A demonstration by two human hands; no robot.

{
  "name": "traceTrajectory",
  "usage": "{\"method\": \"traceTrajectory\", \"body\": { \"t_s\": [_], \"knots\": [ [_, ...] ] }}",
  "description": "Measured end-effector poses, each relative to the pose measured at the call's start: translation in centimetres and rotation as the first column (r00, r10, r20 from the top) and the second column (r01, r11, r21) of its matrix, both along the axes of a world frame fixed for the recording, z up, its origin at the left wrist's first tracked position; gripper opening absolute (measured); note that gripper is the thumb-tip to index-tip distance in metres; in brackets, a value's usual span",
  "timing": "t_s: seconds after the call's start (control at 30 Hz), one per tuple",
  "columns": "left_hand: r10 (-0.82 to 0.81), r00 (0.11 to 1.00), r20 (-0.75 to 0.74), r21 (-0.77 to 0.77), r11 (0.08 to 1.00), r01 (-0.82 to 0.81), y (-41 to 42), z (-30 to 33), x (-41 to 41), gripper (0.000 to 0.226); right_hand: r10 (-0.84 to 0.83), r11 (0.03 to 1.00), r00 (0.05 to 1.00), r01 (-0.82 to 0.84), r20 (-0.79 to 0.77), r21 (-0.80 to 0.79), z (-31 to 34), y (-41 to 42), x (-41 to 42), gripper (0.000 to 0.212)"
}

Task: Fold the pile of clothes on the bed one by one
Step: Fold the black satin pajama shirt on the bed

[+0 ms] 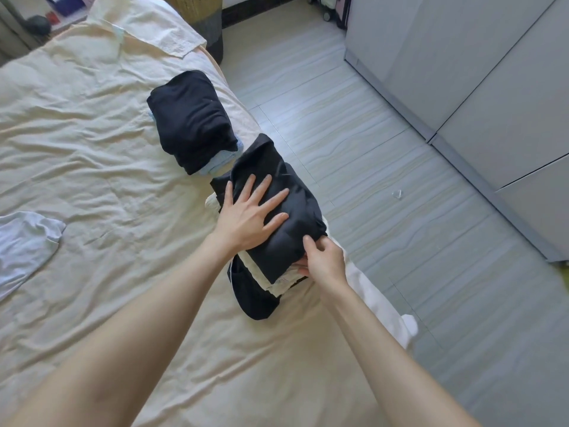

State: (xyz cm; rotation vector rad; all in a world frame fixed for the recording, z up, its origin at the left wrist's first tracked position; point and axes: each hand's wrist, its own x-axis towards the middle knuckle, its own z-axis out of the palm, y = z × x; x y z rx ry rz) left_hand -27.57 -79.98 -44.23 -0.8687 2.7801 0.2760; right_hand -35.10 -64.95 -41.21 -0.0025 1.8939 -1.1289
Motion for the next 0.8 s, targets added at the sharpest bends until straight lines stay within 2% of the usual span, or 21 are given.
{"method": "traceTrajectory", "body": {
  "t_s": [0.1, 0.13, 0.17, 0.2, 0.23, 0.27, 0.3, 0.33, 0.43, 0.6, 0.8],
  "knots": [
    [-0.02, 0.999, 0.03, -0.021, 1.0, 0.021, -1.6, -1.6, -0.7, 0.06, -0.029, 0.999, 0.998, 0.028, -0.064, -0.015, -0.8, -0.7, -0.5, 0.017],
    [-0.022, 0.999, 0.029, -0.025, 0.999, 0.023, -1.8, -2.0, -0.9, 0.062, -0.033, 0.999, 0.981, 0.028, -0.189, -0.028, -1.0, -0.6, -0.5, 0.025],
    [-0.026, 0.999, 0.024, -0.031, 0.999, 0.027, -1.8, -2.3, -1.1, 0.064, 0.005, 0.999, 0.91, -0.022, -0.415, -0.036, -1.0, -0.5, -0.5, 0.034],
    [-0.032, 0.999, 0.02, -0.039, 0.999, 0.033, -1.7, -2.5, -1.2, 0.066, 0.076, 0.992, 0.747, -0.123, -0.661, -0.024, -1.0, -0.5, -0.4, 0.041],
    [-0.039, 0.999, 0.018, -0.046, 0.998, 0.04, -1.5, -2.8, -1.2, 0.066, 0.159, 0.97, 0.521, -0.242, -0.838, 0.034, -1.2, -0.6, -0.5, 0.044],
    [-0.041, 0.999, 0.014, -0.052, 0.998, 0.042, -1.4, -3.0, -1.2, 0.065, 0.234, 0.934, 0.326, -0.336, -0.916, 0.119, -1.6, -0.9, -0.5, 0.045],
    [-0.037, 0.999, 0.009, -0.054, 0.998, 0.037, -1.4, -3.4, -1.1, 0.062, 0.326, 0.885, 0.222, -0.413, -0.919, 0.214, -2.2, -1.2, -0.7, 0.046],
    [-0.025, 1.0, 0.003, -0.055, 0.998, 0.025, -1.5, -3.7, -0.9, 0.061, 0.435, 0.829, 0.198, -0.469, -0.878, 0.305, -2.8, -1.6, -0.9, 0.048],
    [0.014, 1.0, 0.008, -0.038, 0.999, -0.014, -1.9, -5.0, 0.1, 0.062, 0.688, 0.682, 0.26, -0.548, -0.677, 0.483, -5.8, -1.8, -1.0, 0.055],
    [0.043, 0.999, 0.024, -0.011, 0.999, -0.042, -1.6, -6.2, 1.4, 0.061, 0.752, 0.613, 0.247, -0.601, -0.611, 0.512, -7.8, -1.9, -0.3, 0.056],
    [0.041, 0.999, -0.011, 0.068, 0.997, -0.04, -2.2, -2.9, 0.7, 0.053, 0.766, 0.591, 0.212, -0.603, -0.607, 0.536, -4.7, -1.8, -1.7, 0.058]
  ]
}}
